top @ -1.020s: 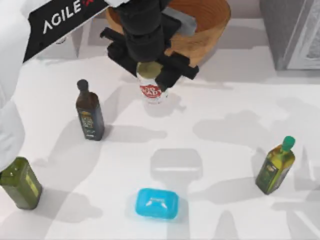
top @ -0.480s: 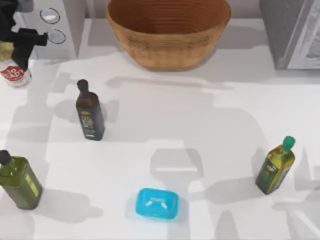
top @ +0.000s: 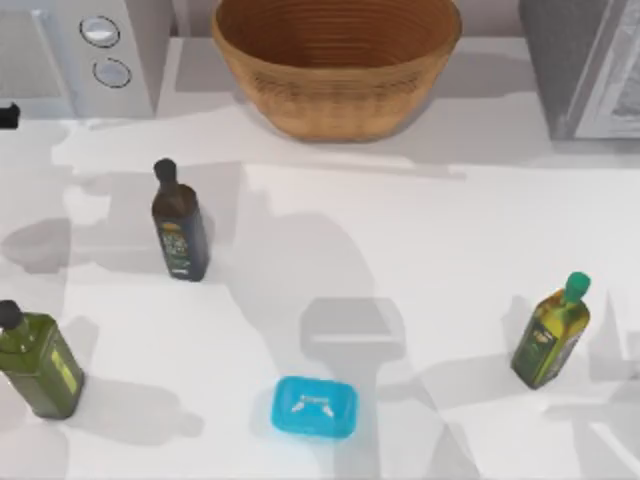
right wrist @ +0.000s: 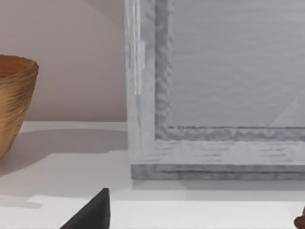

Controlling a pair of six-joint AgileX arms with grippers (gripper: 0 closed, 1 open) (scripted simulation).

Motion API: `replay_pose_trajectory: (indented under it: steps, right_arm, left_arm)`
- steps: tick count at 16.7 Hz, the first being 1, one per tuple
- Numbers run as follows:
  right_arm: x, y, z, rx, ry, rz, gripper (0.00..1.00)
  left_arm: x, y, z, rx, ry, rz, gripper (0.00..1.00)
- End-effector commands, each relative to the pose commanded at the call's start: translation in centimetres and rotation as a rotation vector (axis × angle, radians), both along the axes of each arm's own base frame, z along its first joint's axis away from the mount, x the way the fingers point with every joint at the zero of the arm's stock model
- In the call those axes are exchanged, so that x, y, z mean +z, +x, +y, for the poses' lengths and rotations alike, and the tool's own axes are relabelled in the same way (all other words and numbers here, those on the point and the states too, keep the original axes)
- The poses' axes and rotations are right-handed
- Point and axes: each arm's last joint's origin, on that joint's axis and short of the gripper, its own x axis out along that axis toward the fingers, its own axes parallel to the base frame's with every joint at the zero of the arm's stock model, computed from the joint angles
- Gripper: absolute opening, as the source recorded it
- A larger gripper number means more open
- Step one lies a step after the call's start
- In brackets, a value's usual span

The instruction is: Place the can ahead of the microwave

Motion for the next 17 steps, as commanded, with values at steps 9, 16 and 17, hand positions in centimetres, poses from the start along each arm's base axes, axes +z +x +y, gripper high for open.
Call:
replay_pose_trajectory:
  steps: [9,16,17]
  right_arm:
    - [0.0,0.0,0.0,0.0,0.0,0.0,1.0]
    - [0.0,0.0,0.0,0.0,0.0,0.0,1.0]
    - [0.0,0.0,0.0,0.0,0.0,0.0,1.0]
  left_arm:
    - [6.2,0.1,2.1,0.029,0.095,-0.236,0.0]
    - [4.2,-0.2,0.9,-0.005,0.068,-0.152,0.0]
    - [3.0,-0.1,0.5,-0.011,0.051,-0.119,0.0]
